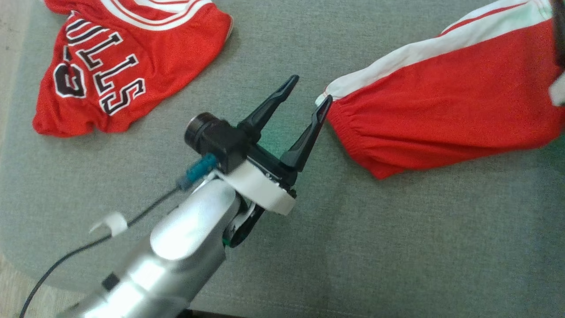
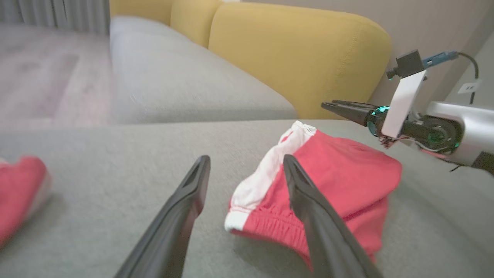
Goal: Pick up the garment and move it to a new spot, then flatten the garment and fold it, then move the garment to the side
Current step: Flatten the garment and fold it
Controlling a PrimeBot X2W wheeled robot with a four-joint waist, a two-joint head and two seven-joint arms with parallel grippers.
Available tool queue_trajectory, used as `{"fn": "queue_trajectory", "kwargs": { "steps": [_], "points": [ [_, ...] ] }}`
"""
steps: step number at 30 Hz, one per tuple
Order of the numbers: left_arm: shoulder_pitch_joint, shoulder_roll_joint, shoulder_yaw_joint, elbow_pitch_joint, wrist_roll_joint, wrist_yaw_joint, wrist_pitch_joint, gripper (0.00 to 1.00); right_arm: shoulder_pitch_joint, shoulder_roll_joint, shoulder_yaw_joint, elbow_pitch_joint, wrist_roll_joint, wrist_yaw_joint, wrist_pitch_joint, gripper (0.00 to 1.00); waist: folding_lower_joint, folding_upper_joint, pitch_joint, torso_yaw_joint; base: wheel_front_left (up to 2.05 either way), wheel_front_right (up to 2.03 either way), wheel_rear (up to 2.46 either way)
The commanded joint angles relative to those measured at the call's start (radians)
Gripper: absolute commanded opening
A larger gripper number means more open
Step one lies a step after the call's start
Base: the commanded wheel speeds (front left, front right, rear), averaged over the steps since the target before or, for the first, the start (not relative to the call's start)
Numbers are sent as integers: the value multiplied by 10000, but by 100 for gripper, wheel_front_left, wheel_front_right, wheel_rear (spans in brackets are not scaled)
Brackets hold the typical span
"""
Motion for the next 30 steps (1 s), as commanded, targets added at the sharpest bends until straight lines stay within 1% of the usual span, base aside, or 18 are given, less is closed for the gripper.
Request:
{"fn": "queue_trajectory", "kwargs": {
  "steps": [1, 5, 8, 10, 14, 15, 16, 19, 22, 27, 30],
  "points": [
    [105, 140, 398, -361, 321, 119, -92, 100, 186, -368, 83, -222, 109, 67, 48, 100, 0, 0, -51, 34, 0, 0, 0],
    [1322, -90, 1379, -1365, 2287, 1144, -93, 100, 715, -1040, 203, 102, 896, 67, 751, 100, 0, 0, -191, 223, 0, 0, 0],
    [2243, -293, 2077, -2252, 3411, 1757, -93, 100, 1091, -1449, 220, 321, 1245, 67, 1220, 100, 0, 0, -247, 409, 0, 0, 0],
    [2788, -418, 2435, -2808, 3995, 2022, -94, 100, 1291, -1576, 195, 503, 1433, 67, 1552, 100, 0, 0, -278, 561, 0, 0, 0],
    [3612, -613, 2981, -3656, 4825, 2362, -94, 100, 1617, -1627, 141, 865, 1731, 67, 2153, 100, 0, 0, -358, 819, 0, 0, 0],
    [3904, -695, 3224, -3976, 5102, 2499, -94, 100, 1697, -1591, 166, 864, 1857, 67, 2275, 15, 0, 0, -431, 870, 0, 0, 0],
    [4025, -728, 3335, -4098, 5216, 2556, -94, 100, 1733, -1572, 165, 806, 1842, 67, 2149, 0, 0, 0, -479, 866, 0, 0, 0],
    [4279, -737, 3474, -4289, 5618, 2558, -94, 100, 1731, -1459, -43, 861, 1680, 67, 1655, 0, 0, 0, -682, 722, 0, 0, 0],
    [4506, -682, 3608, -4380, 5858, 2536, -94, 100, 1834, -1226, -311, 1080, 1494, 67, 1267, 0, 0, 0, -1031, 404, 0, 0, 0],
    [4892, -509, 3993, -4457, 6029, 2605, -95, 100, 2416, -983, -679, 1630, 1443, 67, 1120, 0, 0, 0, -1639, -393, 0, 0, 0],
    [5026, -424, 4075, -4503, 6114, 2549, -95, 100, 2902, -1035, -1005, 1882, 1452, 67, 1053, 0, 0, 0, -1798, -730, 0, 0, 0]
  ]
}}
